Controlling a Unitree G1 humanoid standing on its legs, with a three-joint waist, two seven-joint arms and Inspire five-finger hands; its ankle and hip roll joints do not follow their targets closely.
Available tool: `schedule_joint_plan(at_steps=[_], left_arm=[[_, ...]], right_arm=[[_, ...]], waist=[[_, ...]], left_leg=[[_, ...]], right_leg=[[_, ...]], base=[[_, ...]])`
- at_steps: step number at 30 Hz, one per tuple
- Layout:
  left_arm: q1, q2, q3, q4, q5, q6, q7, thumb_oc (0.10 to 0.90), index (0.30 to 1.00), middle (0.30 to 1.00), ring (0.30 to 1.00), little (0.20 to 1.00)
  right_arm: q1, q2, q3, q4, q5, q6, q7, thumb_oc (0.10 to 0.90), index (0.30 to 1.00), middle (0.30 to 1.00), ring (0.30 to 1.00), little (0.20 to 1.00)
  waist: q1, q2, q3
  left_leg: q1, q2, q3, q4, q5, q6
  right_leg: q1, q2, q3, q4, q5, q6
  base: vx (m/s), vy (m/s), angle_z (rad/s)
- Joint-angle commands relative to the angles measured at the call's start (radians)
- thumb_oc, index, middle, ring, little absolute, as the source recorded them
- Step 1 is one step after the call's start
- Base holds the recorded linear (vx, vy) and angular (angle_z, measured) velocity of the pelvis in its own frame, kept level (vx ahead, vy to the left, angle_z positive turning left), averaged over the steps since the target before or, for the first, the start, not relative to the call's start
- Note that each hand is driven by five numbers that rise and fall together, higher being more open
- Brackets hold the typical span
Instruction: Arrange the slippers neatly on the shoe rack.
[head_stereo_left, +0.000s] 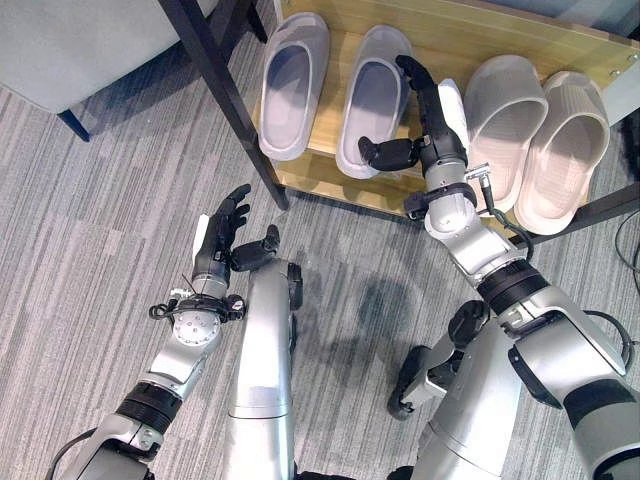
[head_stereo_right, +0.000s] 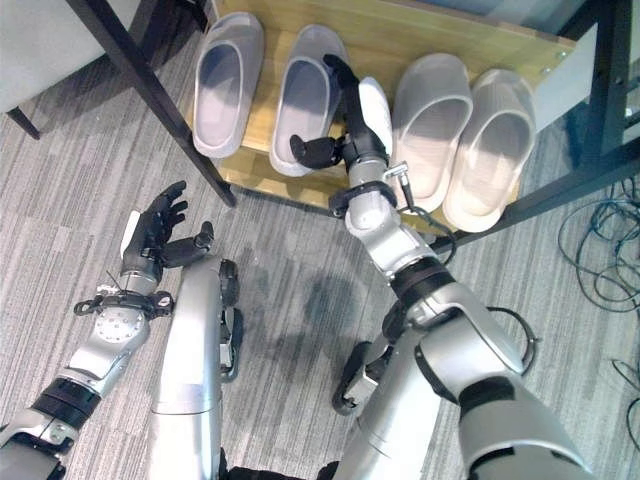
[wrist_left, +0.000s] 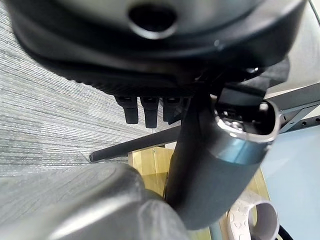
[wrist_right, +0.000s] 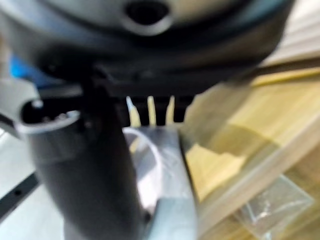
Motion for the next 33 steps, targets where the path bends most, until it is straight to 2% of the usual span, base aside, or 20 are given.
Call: schedule_joint_plan(at_steps=[1, 8, 22, 27, 33], left_arm=[[0.088, -0.059, -0.184, 0.003, 0.019, 0.008, -0.01, 0.8, 0.9, 0.9, 0.9, 0.9], [0.08, -0.064, -0.199, 0.004, 0.009, 0.004, -0.016, 0.8, 0.9, 0.9, 0.9, 0.9], [0.036, -0.081, -0.23, 0.008, -0.003, -0.006, 0.013, 0.8, 0.9, 0.9, 0.9, 0.9], [0.043, -0.083, -0.219, 0.012, -0.001, -0.002, 0.014, 0.8, 0.9, 0.9, 0.9, 0.9], [0.08, -0.081, -0.182, 0.001, 0.004, 0.0, 0.012, 0.8, 0.9, 0.9, 0.9, 0.9]], right_arm=[[-0.192, -0.027, 0.03, -0.014, 0.031, -0.076, -0.034, 0.8, 0.9, 0.9, 0.9, 0.9], [-0.249, -0.01, 0.072, 0.042, 0.06, -0.085, -0.027, 0.8, 0.9, 0.9, 0.9, 0.9], [-0.309, 0.133, 0.125, 0.182, 0.055, -0.083, -0.072, 0.8, 0.9, 0.9, 0.9, 0.9], [-0.297, 0.1, 0.109, 0.1, 0.024, -0.084, -0.084, 0.8, 0.9, 0.9, 0.9, 0.9], [-0.219, -0.001, 0.027, -0.109, -0.056, -0.082, -0.108, 0.8, 0.9, 0.9, 0.9, 0.9]], waist=[[0.059, -0.012, -0.037], [0.07, -0.017, -0.037], [0.075, -0.002, -0.037], [0.065, -0.006, -0.037], [0.045, -0.008, -0.037]], left_leg=[[-0.057, 0.032, 0.083, -0.008, -0.047, 0.001], [-0.057, 0.033, 0.089, -0.02, -0.043, -0.005], [-0.057, 0.035, 0.09, -0.02, -0.043, -0.01], [-0.057, 0.036, 0.088, -0.012, -0.043, -0.012], [-0.057, 0.043, 0.082, -0.003, -0.042, -0.015]], right_leg=[[-0.023, -0.008, -0.011, 0.02, 0.017, -0.12], [-0.023, -0.016, -0.007, 0.019, 0.019, -0.122], [-0.023, -0.02, -0.013, 0.021, 0.015, -0.125], [-0.023, -0.017, -0.014, 0.024, 0.017, -0.122], [-0.023, -0.008, -0.018, 0.023, 0.014, -0.125]], base=[[0.0, -0.001, 0.06], [0.0, 0.007, 0.04], [0.0, 0.0, 0.0], [0.0, 0.0, 0.0], [0.0, -0.011, 0.0]])
